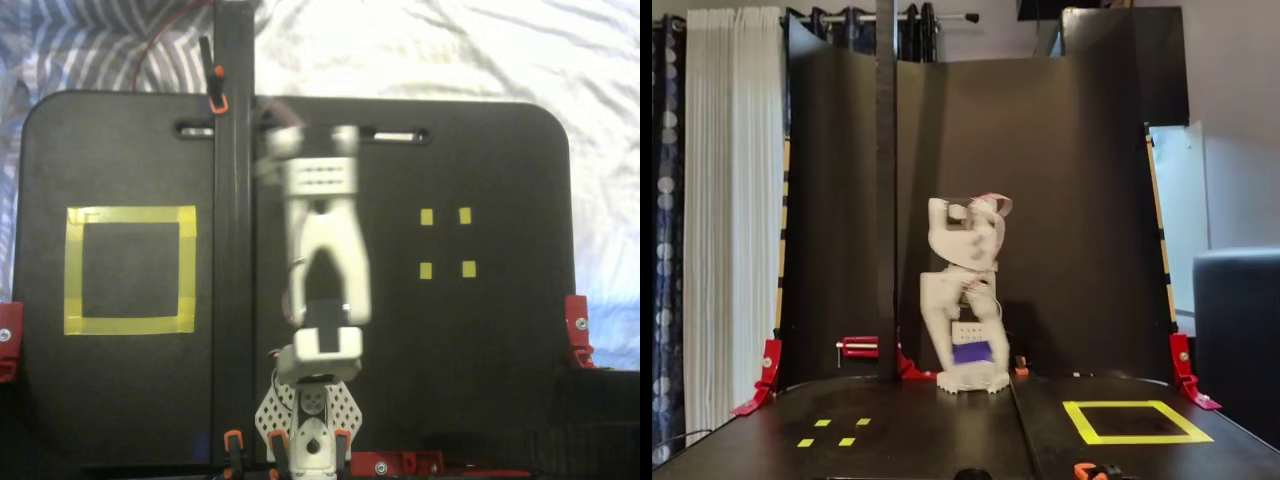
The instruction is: Grasp a block and put it in the designated area.
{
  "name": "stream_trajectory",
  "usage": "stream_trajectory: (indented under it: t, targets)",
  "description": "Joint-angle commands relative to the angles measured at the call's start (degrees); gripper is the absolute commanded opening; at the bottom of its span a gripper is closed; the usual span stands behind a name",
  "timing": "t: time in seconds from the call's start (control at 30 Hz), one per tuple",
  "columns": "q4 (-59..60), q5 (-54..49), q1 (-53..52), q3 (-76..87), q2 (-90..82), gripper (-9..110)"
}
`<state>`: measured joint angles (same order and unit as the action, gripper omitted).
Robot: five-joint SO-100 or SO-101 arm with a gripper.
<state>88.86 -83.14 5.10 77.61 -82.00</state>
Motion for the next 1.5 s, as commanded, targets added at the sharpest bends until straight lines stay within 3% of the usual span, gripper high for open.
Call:
stream_trajectory:
  t: [0.0,0.9,1.47]
  targets:
    - [-0.4,3.4,4.4,1.4,-4.1,23]
    - [-5.6,28.9,35.7,13.2,-3.2,23]
    - [-12.2,33.4,41.0,13.2,3.1,23]
